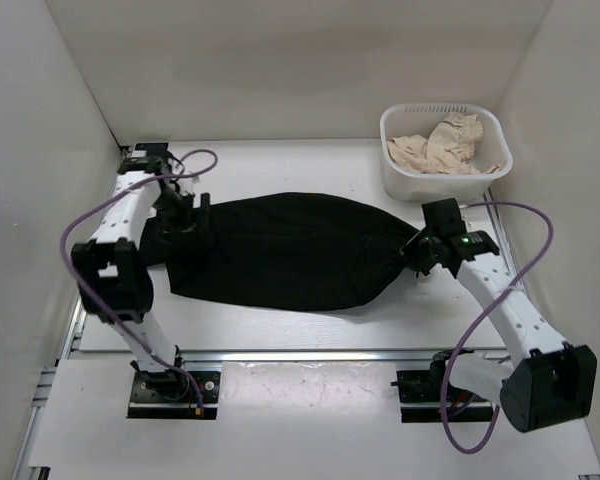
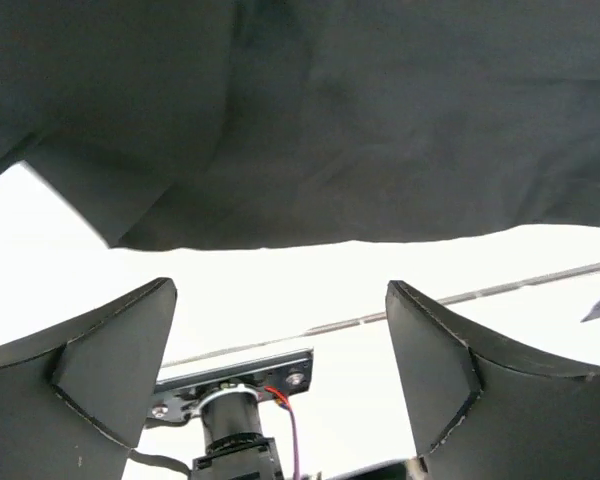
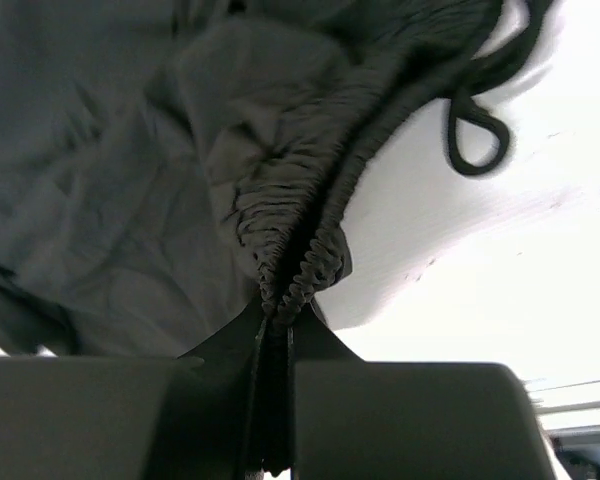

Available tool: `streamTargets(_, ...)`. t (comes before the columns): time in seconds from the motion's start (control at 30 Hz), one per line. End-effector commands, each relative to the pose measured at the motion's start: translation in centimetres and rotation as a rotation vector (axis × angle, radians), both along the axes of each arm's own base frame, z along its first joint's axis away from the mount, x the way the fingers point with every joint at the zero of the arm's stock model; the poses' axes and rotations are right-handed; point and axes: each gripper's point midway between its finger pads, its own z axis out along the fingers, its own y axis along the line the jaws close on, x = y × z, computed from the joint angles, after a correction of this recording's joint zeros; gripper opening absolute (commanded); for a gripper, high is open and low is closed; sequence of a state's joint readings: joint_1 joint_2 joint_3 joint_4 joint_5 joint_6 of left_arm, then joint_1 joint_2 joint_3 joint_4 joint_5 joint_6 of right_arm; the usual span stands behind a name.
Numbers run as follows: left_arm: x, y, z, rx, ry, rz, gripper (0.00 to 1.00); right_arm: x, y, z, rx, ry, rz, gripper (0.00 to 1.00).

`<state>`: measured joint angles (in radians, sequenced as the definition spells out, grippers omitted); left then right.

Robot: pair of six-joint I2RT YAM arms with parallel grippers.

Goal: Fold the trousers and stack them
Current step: Flatten the trousers out

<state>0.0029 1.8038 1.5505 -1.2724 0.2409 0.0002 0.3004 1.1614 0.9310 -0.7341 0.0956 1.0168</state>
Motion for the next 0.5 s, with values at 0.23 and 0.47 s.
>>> streamTargets(0.23,0.7,11.6,2.2,0.212,-0.225,0.295,0.99,-2.9,-4.4,-1.9,-0.029,0.027,-0.120,0.00)
streamTargets(0.47,1.4,19.1,-4.4,0.363,-0.130,0.441,0.99,-4.3,-7.3,-1.2,-0.124,0.007,-0.170,0.00)
